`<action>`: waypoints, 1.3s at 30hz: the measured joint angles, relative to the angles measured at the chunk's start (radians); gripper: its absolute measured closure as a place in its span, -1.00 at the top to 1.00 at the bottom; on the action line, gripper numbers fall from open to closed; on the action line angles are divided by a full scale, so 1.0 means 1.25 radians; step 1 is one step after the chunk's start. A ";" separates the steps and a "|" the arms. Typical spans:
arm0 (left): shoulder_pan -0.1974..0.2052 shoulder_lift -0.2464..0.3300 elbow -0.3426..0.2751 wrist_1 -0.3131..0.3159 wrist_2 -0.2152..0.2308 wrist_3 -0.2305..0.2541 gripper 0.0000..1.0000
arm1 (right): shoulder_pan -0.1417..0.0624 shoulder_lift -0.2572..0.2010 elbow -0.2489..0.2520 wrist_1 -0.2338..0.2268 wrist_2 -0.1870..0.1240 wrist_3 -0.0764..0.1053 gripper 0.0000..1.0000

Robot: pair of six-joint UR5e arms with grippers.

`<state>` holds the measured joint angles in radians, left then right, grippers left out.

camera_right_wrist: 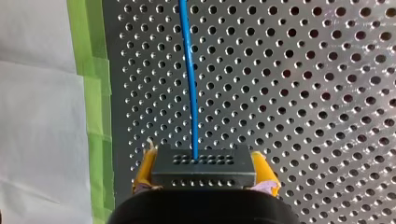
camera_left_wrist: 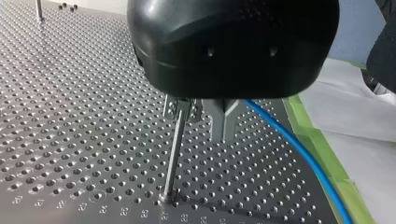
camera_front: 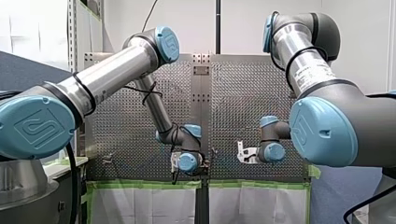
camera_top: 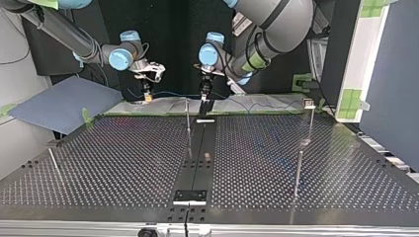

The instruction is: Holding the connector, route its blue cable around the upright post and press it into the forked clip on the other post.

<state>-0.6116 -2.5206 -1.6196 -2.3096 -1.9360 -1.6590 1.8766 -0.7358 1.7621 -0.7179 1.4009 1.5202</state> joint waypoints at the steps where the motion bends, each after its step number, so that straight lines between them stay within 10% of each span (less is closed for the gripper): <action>1: 0.001 0.000 0.000 0.000 0.000 0.000 -1.00 | -0.001 0.000 0.000 0.001 0.000 0.000 -1.00; 39: 0.038 -0.035 0.112 -0.118 0.055 0.002 -1.00 | -0.027 0.002 -0.042 0.043 0.000 -0.012 -1.00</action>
<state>-0.5638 -2.5641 -1.4791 -2.4575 -1.8671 -1.6562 1.8427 -0.7327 1.7095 -0.6646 1.4007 1.5048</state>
